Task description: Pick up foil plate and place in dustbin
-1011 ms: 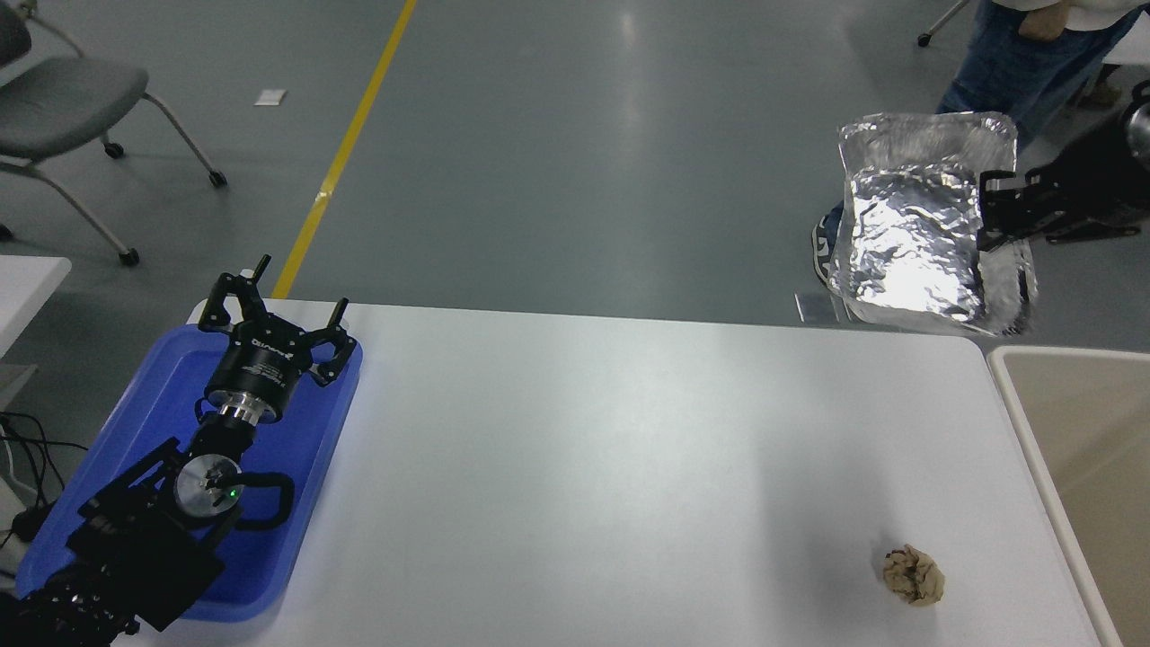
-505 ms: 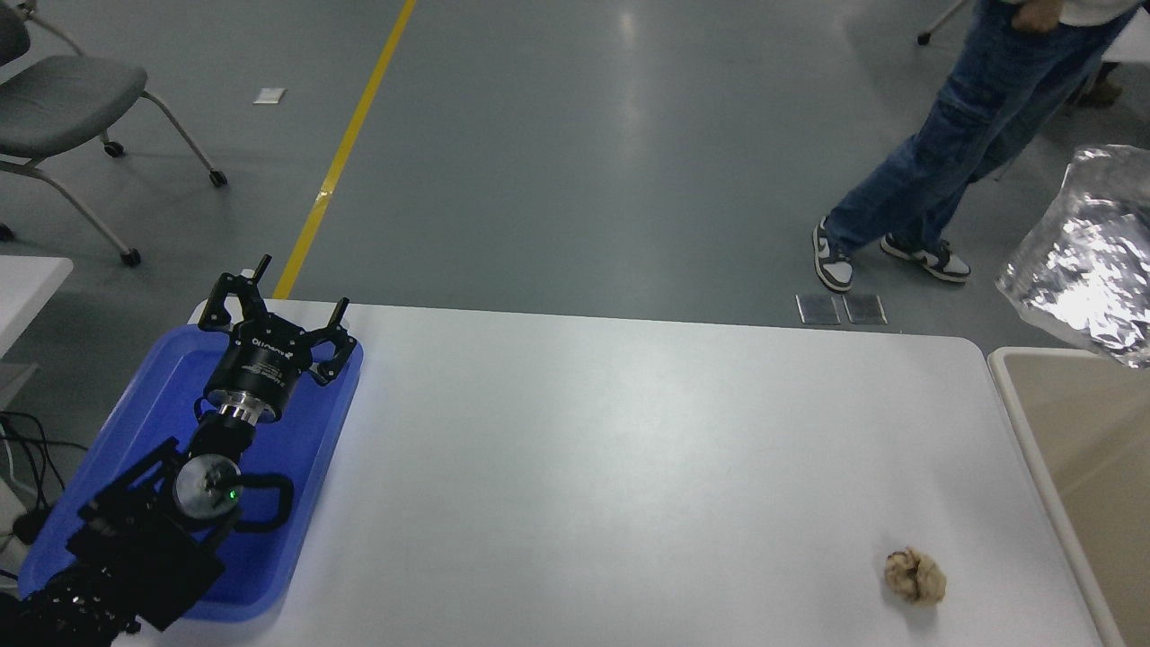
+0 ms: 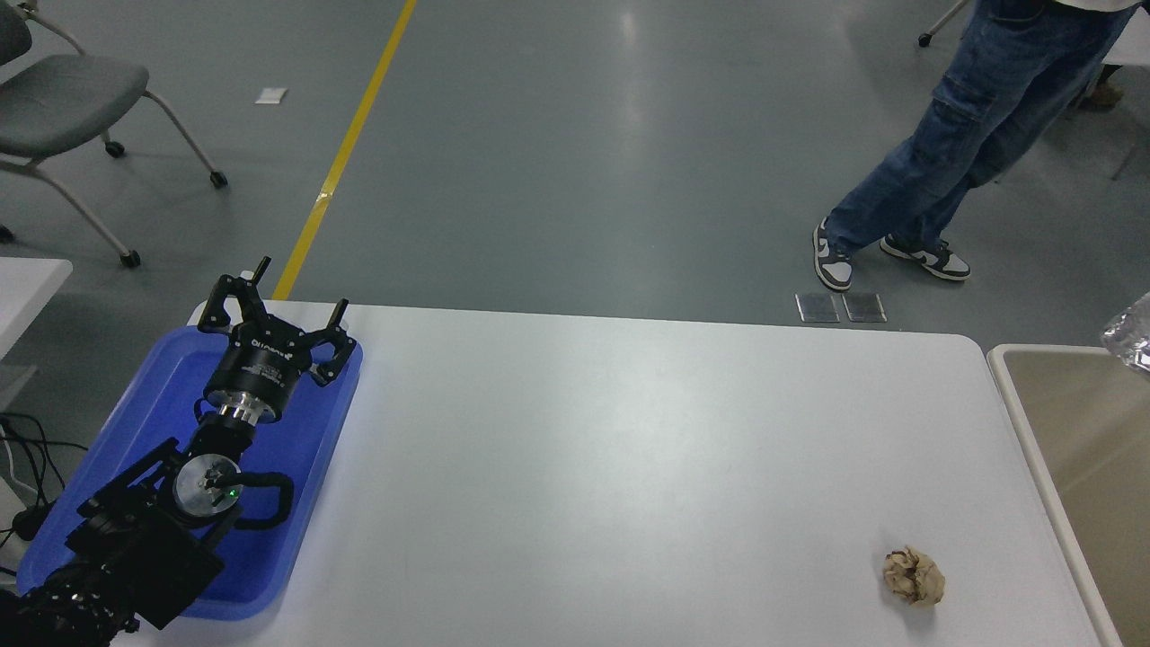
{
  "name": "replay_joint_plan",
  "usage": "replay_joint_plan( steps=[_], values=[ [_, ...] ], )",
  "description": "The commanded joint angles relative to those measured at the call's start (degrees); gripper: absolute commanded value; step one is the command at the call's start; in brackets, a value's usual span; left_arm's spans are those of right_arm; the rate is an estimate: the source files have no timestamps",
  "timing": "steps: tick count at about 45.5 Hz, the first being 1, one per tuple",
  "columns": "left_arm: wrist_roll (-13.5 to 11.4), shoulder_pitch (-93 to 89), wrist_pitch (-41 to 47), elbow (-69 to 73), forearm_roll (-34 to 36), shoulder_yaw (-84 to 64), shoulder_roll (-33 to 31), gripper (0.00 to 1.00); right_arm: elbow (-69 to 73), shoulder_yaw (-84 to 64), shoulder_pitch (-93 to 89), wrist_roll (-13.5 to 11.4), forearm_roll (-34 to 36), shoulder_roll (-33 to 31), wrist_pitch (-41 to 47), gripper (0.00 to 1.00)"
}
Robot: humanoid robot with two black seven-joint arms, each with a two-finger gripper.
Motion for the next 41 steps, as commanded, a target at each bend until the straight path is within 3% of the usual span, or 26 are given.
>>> replay_joint_plan(
  steps=[1,22,41],
  values=[
    [0.0,0.0,0.0,0.0,0.0,0.0,0.0,1.00,-5.1,7.2,-11.0,0.1,0.6,3.6,-6.6,0.00],
    [0.0,0.0,0.0,0.0,0.0,0.0,0.0,1.00,-9.6,15.8,-22.2,0.1,0.6,9.6,-9.9,0.00],
    [0.0,0.0,0.0,0.0,0.0,0.0,0.0,1.00,-9.6,19.8,-24.4,0.1,0.7,10.4,-12.0,0.00]
  ],
)
